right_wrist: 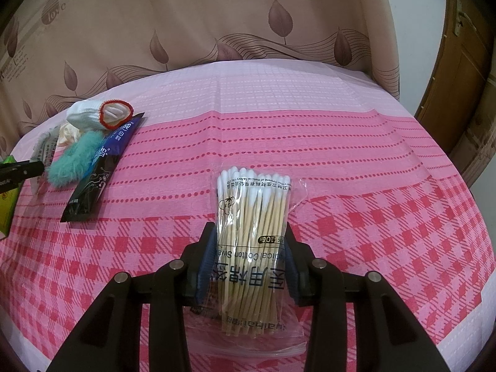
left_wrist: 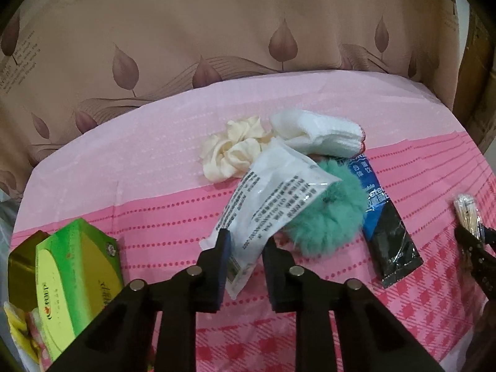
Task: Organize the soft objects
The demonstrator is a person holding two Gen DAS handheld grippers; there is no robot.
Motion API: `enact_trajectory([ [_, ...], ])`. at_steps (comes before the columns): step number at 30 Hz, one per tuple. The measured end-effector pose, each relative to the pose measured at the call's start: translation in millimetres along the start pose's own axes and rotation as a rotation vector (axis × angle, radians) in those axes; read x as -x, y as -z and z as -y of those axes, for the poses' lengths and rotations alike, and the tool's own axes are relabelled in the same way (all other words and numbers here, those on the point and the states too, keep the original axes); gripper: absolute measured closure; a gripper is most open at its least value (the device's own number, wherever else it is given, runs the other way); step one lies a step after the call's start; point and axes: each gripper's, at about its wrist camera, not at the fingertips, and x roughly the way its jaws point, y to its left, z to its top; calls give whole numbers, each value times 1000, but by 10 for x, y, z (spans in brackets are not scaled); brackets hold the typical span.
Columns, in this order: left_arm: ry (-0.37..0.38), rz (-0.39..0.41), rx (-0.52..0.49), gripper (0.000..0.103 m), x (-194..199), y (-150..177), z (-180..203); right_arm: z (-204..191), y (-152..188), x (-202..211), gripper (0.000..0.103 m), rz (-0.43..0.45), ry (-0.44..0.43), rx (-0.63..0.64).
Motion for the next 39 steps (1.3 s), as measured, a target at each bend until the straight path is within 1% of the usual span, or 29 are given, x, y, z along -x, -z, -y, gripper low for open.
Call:
enact_trajectory([
  [4,6,10,13,88,83,-2,-25,0,2,2,65,0,1,1],
  [9,30,15,37,89,208,-10,-76,-1,3,4,65,0,3,1],
  [12,41,23,41,89,291,-6,-97,2,4,4,65,0,3,0],
  [16,75,26,52,89,416,-4,-136,0,4,5,65,0,3,1],
  [18,70,35,53,90,479,6,-143,0,4,5,65,0,3,0],
  [25,90,58,64,90,708,24,-195,2,6,4,65,0,4,1],
  [33,76,83,94,90,1055,36,-393,-6,7,9,65,0,4,0],
  [39,18,101,127,90,1318,82,-707,1,6,5,65,0,6,4],
])
